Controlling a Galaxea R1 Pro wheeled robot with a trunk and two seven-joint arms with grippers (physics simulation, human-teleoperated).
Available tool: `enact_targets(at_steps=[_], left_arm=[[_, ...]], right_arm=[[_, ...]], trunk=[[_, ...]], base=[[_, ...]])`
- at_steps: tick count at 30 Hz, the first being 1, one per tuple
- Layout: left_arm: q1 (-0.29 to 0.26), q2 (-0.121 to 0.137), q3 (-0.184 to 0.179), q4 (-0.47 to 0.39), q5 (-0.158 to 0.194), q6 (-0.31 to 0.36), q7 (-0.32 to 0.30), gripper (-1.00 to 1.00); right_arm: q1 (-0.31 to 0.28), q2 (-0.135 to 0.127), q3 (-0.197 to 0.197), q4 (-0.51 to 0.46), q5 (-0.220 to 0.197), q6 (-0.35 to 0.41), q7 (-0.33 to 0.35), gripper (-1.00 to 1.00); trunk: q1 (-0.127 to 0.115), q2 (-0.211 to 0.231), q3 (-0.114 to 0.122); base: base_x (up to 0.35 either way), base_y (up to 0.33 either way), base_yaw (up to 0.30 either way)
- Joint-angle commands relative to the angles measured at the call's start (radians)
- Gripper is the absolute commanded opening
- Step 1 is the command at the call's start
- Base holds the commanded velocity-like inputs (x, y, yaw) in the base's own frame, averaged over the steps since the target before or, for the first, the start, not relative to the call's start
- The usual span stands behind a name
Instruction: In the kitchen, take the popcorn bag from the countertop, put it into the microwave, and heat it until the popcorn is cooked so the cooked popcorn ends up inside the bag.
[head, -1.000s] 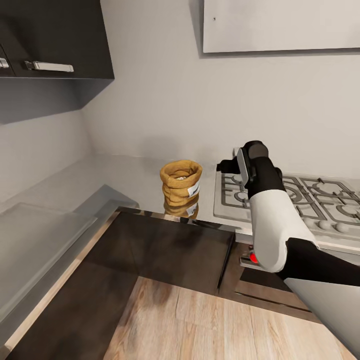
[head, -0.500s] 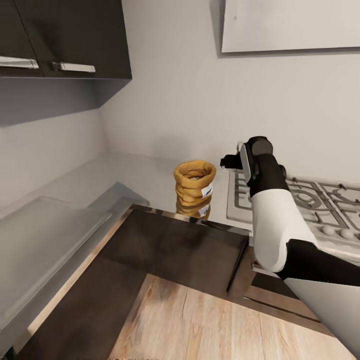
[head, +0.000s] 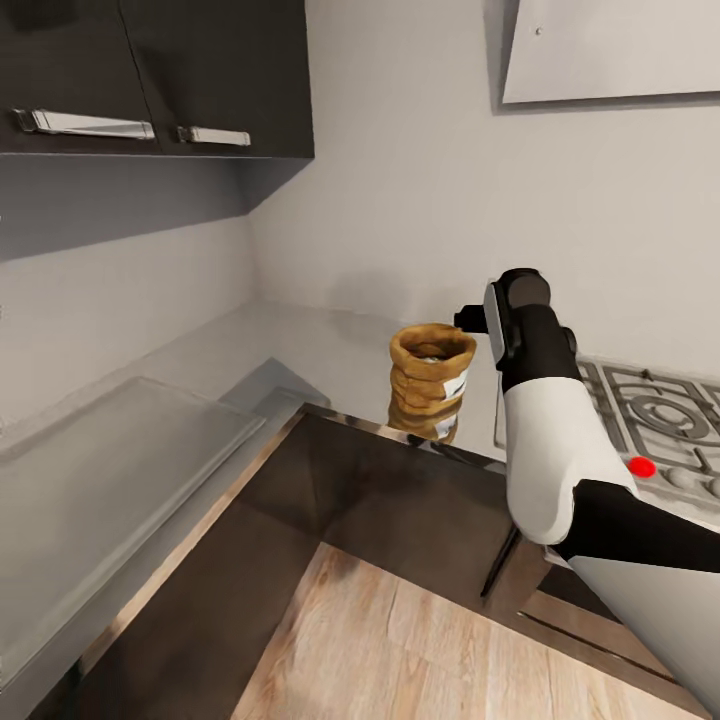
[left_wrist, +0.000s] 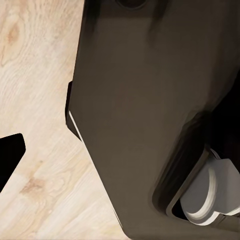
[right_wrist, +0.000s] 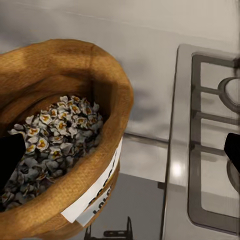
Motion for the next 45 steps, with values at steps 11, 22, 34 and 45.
enact_targets(at_steps=[11, 22, 34, 45], left_arm=[[0.0, 0.0, 0.002, -0.001, 0.003, -0.001, 0.001, 1.0], [0.0, 0.0, 0.001, 0.0, 0.002, -0.001, 0.0, 1.0], [0.0, 0.0, 0.004, -0.002, 0.003, -0.001, 0.0, 1.0], [0.0, 0.0, 0.004, -0.003, 0.003, -0.001, 0.0, 1.0]], right_arm=[[-0.001, 0.001, -0.004, -0.001, -0.007, 0.002, -0.011, 1.0], [-0.001, 0.001, -0.01, 0.011, -0.008, 0.002, -0.011, 1.0], [0.01, 0.001, -0.024, 0.001, 0.005, 0.002, -0.04, 1.0], [0.013, 0.001, -0.007, -0.005, 0.006, 0.002, -0.084, 1.0]], trunk=[[0.0, -0.001, -0.001], [0.0, -0.001, -0.001], [0.0, -0.001, -0.001], [0.0, -0.001, -0.001]], base=[[0.0, 0.0, 0.103], [0.0, 0.0, 0.19], [0.0, 0.0, 0.002], [0.0, 0.0, 0.0]])
